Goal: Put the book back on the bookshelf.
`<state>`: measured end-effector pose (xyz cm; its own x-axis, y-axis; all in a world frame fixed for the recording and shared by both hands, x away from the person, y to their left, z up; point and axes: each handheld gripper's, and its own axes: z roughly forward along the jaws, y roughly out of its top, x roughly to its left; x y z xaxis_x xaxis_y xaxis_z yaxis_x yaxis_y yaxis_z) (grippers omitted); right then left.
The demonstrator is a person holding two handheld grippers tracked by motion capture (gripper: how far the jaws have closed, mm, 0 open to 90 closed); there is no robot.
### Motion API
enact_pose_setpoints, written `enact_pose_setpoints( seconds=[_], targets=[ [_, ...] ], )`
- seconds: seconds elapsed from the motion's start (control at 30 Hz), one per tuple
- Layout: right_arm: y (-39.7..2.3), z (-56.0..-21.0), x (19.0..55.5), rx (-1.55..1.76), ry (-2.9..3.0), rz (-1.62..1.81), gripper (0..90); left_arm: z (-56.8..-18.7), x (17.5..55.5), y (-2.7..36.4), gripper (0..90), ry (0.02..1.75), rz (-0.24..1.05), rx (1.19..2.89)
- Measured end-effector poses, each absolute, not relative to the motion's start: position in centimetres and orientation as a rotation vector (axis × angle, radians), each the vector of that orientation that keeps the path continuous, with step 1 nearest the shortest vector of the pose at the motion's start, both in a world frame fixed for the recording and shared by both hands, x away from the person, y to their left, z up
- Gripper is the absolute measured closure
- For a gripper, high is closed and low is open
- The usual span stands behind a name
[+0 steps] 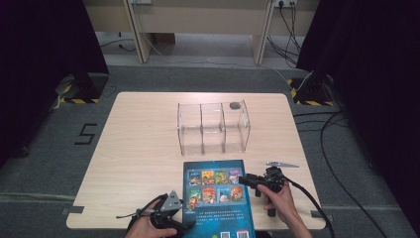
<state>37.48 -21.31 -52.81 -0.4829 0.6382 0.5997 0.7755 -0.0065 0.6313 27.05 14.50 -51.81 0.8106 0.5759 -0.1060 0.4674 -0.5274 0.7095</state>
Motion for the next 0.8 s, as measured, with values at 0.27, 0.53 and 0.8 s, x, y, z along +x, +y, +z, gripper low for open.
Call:
enact_pose_setpoints(
  seconds=[0.27,0.53,0.8],
  targets=[
    [-21.3,-53.1,37.0,-1.628,-1.930,-1.535,41.4,-52.1,26.9,14.4,13.9,0.756,0.194,2.202],
    [-21.5,-53.6,36.2,-1.673,-1.777,-1.558,40.8,-52.4,26.6,14.5,13.9,0.763,0.219,2.159],
    [-22.0,-53.9,35.3,-1.711,-1.631,-1.577,38.3,-52.4,26.8,14.6,13.9,0.745,0.197,2.165]
  ],
)
